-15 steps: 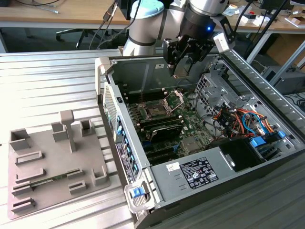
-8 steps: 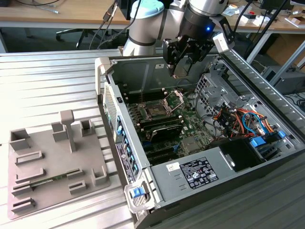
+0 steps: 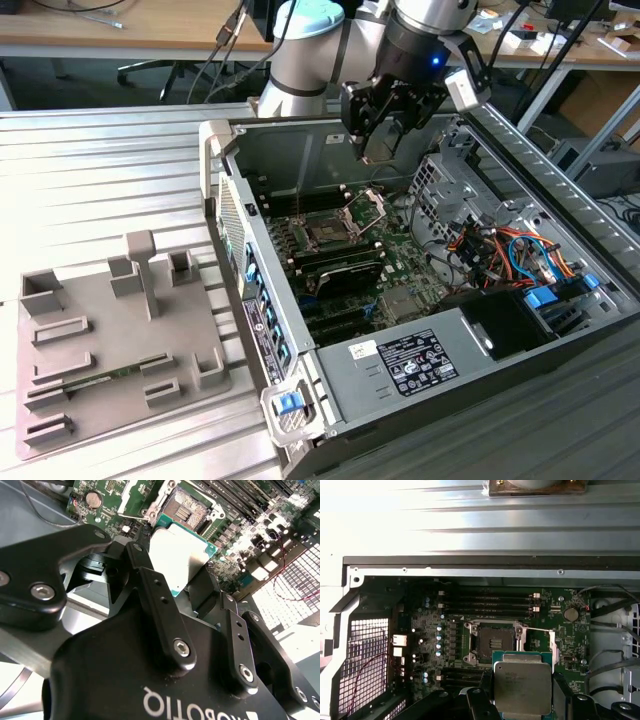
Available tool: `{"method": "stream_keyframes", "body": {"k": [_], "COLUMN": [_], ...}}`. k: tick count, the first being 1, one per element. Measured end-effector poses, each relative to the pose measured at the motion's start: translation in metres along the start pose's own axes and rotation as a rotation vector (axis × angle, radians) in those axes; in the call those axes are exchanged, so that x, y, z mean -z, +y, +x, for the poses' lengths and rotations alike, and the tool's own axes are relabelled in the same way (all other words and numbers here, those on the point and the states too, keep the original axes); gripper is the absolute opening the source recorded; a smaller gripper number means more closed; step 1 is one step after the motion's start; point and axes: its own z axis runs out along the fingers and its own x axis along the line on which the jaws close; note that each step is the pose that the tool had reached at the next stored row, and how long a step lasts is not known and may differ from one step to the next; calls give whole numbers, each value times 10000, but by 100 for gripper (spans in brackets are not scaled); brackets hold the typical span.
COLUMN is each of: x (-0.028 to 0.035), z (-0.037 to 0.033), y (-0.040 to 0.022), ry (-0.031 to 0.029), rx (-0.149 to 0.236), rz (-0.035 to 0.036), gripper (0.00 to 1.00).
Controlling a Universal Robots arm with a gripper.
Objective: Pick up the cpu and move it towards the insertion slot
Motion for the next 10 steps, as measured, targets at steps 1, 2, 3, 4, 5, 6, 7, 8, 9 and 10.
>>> {"method": "stream_keyframes", "body": {"k": [1, 2, 3, 4, 5, 6, 7, 8, 9, 10], "x": [-1, -3, -4, -6, -7, -8, -10, -12, -13, -15], "z": [0, 0, 0, 0, 0, 0, -1, -1, -1, -1], "y": [1, 4, 5, 7, 9, 10, 12, 13, 14, 15], "ry": [1, 0, 0, 0, 0, 0, 0, 0, 0, 0], "rx": [0, 0, 0, 0, 0, 0, 0, 1, 1, 0], "rz": [0, 0, 1, -1, 1, 0, 0, 0, 0, 0], "gripper": [55, 55, 55, 55, 55, 55, 55, 55, 55, 55]}}
